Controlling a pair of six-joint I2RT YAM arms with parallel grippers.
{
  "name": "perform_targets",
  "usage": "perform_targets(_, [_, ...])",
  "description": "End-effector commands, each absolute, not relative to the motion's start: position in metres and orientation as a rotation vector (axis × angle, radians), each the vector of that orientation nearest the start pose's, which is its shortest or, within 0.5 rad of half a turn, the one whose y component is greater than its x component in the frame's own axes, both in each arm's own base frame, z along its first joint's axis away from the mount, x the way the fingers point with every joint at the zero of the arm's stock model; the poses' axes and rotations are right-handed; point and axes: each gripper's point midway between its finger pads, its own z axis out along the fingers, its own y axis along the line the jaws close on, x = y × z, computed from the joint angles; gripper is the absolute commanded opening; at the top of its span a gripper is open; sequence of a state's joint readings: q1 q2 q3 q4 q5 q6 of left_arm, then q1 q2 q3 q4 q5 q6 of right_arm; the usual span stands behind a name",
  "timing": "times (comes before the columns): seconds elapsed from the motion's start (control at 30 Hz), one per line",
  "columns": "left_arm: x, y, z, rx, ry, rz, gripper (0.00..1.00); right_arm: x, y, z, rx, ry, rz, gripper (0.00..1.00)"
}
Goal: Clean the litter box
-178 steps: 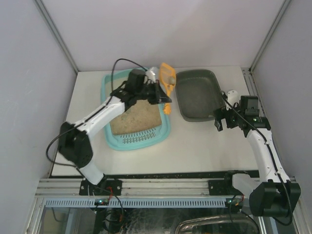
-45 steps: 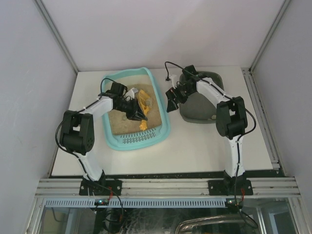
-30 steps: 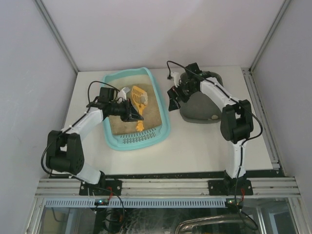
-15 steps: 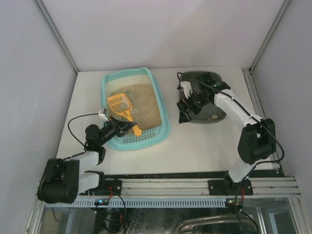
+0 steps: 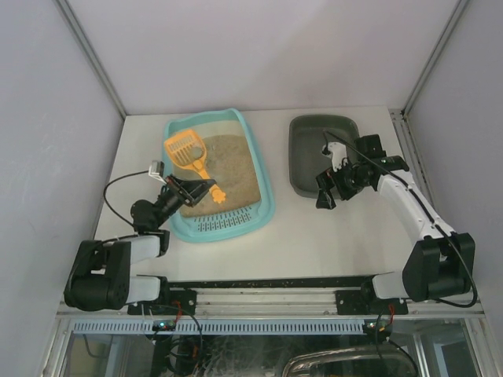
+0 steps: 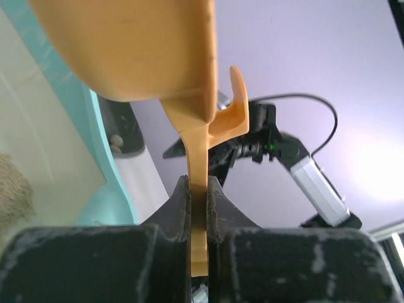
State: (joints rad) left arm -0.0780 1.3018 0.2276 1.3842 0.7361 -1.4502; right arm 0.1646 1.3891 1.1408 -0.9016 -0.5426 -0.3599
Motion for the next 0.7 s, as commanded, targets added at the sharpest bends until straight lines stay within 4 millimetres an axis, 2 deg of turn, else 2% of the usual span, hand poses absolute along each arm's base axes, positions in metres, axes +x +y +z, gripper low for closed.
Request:
perform_targets(0.0, [0.287,-0.15,0.267,-0.264,1.395,-1.652,0.0,0.281,0.118,0.148,-0.781,2.38,0.601,1.0])
perform_targets(0.07, [0.282,-0.173,0.279,-0.134,1.429,-1.731,0.0,0.28,0.117,0.143,-0.78,2.394,0.602,1.0])
perform_targets(0.13, [0.288,-0.165,0.273,-0.205,1.412,-1.709,0.0,0.281,0.116,0.139,-0.781,2.401,0.593,1.0])
perform_targets(0.17, [0.289,-0.171,0.269,-0.2,1.429,-1.714,0.0,0.282,0.115,0.138,-0.784,2.402,0.585,1.0])
perform_targets(0.23, [0.281,-0.198,0.271,-0.083,1.48,-1.781,0.0,0.285,0.11,0.135,-0.779,2.406,0.545,1.0])
perform_targets(0.27, [0.281,-0.195,0.27,-0.097,1.472,-1.775,0.0,0.287,0.106,0.133,-0.764,2.41,0.524,1.0])
perform_targets(0.33, [0.292,-0.173,0.254,-0.24,1.47,-1.714,0.0,0.287,0.101,0.133,-0.737,2.414,0.535,1.0])
perform_targets(0.37, [0.295,-0.177,0.248,-0.246,1.511,-1.72,0.0,0.287,0.1,0.134,-0.728,2.411,0.547,1.0])
perform_targets(0.43, [0.286,-0.198,0.257,-0.123,1.543,-1.79,0.0,0.289,0.095,0.134,-0.713,2.406,0.535,1.0])
perform_targets(0.47, [0.285,-0.193,0.257,-0.151,1.527,-1.788,0.0,0.29,0.092,0.132,-0.711,2.408,0.516,1.0])
perform_targets(0.53, [0.301,-0.171,0.247,-0.294,1.531,-1.729,0.0,0.291,0.089,0.129,-0.71,2.415,0.498,1.0])
perform_targets(0.6, [0.308,-0.188,0.226,-0.27,1.701,-1.691,0.0,0.291,0.088,0.127,-0.711,2.424,0.492,1.0])
perform_targets(0.63, [0.309,-0.19,0.22,-0.262,1.739,-1.649,0.0,0.291,0.088,0.127,-0.713,2.422,0.49,1.0])
perform_targets(0.67, [0.312,-0.182,0.216,-0.307,1.745,-1.604,0.0,0.292,0.087,0.126,-0.711,2.423,0.484,1.0])
